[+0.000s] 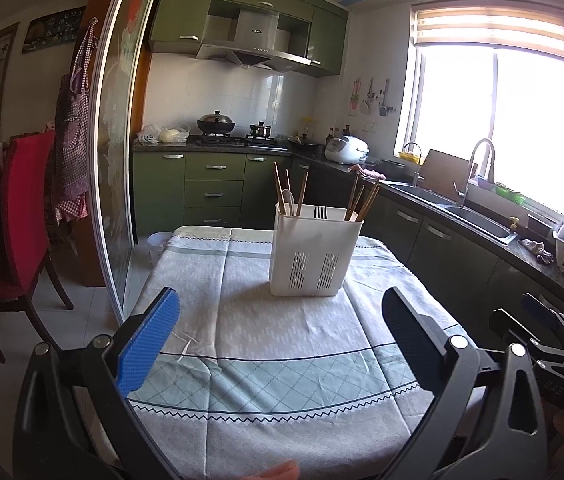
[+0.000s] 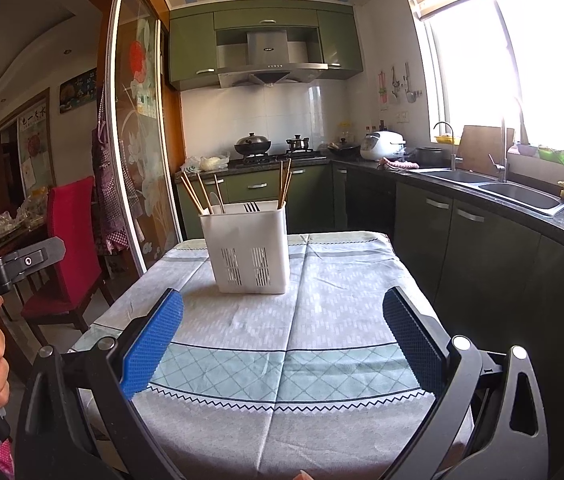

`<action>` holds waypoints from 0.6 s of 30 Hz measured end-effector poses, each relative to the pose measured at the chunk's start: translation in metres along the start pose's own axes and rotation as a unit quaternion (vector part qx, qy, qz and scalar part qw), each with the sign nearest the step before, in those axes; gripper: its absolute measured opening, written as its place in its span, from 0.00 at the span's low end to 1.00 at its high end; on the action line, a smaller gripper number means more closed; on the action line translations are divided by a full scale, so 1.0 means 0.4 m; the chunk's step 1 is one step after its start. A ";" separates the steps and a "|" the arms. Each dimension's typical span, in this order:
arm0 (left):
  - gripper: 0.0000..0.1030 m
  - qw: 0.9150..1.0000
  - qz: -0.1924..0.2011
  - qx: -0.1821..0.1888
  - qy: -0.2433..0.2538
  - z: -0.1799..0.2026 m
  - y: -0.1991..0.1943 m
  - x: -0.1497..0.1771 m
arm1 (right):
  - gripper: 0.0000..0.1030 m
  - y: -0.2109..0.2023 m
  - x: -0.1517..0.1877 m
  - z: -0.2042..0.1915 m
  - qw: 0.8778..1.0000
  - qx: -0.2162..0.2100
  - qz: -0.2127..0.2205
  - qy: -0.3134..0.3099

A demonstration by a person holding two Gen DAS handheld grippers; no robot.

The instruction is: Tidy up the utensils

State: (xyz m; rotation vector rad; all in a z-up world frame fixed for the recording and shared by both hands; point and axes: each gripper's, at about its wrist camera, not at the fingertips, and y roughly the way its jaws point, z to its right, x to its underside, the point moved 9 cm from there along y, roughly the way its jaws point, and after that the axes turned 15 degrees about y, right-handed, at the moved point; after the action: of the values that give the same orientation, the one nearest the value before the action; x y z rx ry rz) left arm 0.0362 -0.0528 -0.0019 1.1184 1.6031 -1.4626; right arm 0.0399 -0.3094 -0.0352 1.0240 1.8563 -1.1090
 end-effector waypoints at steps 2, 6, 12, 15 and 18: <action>0.93 1.000 -0.001 -0.002 0.003 0.002 0.002 0.002 | 0.96 0.003 0.002 0.001 1.000 -0.002 -0.002 0.001; 0.93 1.000 0.000 -0.003 0.008 0.008 0.003 0.001 | 0.96 0.007 0.004 0.002 1.000 -0.003 -0.005 0.003; 0.93 1.000 0.001 -0.006 0.016 0.018 0.000 0.001 | 0.96 0.012 0.009 -0.001 1.000 -0.005 -0.008 0.003; 0.93 1.000 0.002 -0.006 0.016 0.018 -0.002 0.001 | 0.96 0.012 0.010 -0.003 1.000 -0.005 -0.008 0.002; 0.93 1.000 0.004 -0.005 0.018 0.019 -0.002 -0.001 | 0.96 0.014 0.010 -0.002 1.000 -0.005 -0.009 0.002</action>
State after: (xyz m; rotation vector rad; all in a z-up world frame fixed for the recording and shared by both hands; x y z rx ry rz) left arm 0.0351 -0.0603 -0.0022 1.1494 1.6283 -1.4351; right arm 0.0429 -0.3059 -0.0403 1.0078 1.8758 -1.1080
